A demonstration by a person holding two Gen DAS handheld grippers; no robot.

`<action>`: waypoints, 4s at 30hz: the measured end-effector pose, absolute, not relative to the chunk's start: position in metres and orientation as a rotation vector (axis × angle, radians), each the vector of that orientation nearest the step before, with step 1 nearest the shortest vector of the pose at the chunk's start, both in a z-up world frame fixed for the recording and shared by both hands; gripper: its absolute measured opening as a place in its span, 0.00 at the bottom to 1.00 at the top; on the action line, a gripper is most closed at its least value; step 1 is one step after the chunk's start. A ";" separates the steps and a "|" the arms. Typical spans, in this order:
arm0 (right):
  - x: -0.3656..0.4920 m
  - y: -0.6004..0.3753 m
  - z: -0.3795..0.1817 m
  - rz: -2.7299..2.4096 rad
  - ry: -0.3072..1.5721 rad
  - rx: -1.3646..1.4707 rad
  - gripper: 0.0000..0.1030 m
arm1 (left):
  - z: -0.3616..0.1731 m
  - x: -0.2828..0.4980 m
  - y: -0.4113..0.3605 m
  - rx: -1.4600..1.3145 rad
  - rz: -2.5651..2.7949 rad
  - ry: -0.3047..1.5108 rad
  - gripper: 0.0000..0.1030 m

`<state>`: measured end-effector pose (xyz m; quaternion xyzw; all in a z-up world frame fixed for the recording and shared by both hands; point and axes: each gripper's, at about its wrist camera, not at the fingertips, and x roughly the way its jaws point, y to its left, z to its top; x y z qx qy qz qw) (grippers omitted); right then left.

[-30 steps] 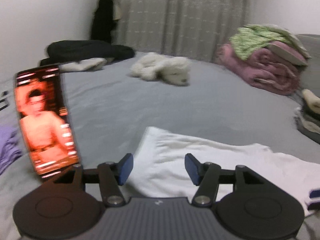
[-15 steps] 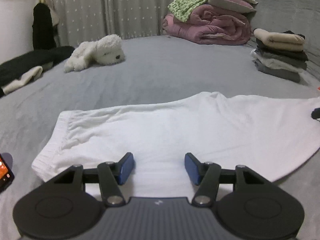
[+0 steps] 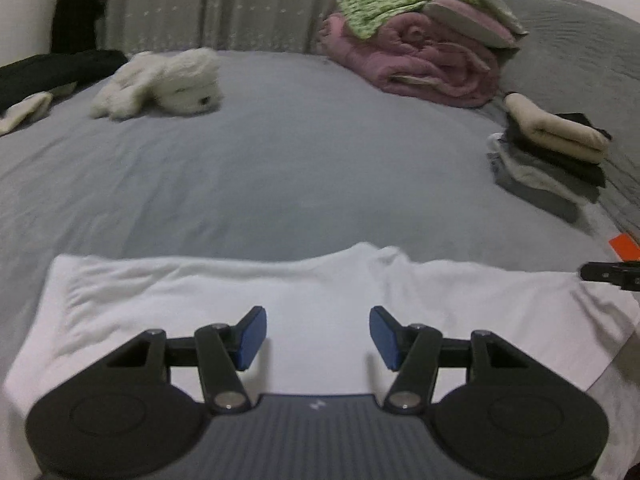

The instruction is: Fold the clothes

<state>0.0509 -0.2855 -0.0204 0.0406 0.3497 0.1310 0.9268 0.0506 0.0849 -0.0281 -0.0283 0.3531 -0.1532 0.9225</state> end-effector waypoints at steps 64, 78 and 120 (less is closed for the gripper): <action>0.096 -0.144 -0.040 0.695 0.806 -0.068 0.11 | -0.075 0.103 0.082 -0.435 -0.510 0.797 0.06; 0.135 -0.147 -0.048 0.554 0.805 0.169 0.00 | -0.081 0.101 0.094 -0.491 -0.500 0.803 0.05; 0.148 -0.100 -0.049 0.693 0.584 -0.171 0.02 | -0.077 0.097 0.113 -0.445 -0.479 0.796 0.05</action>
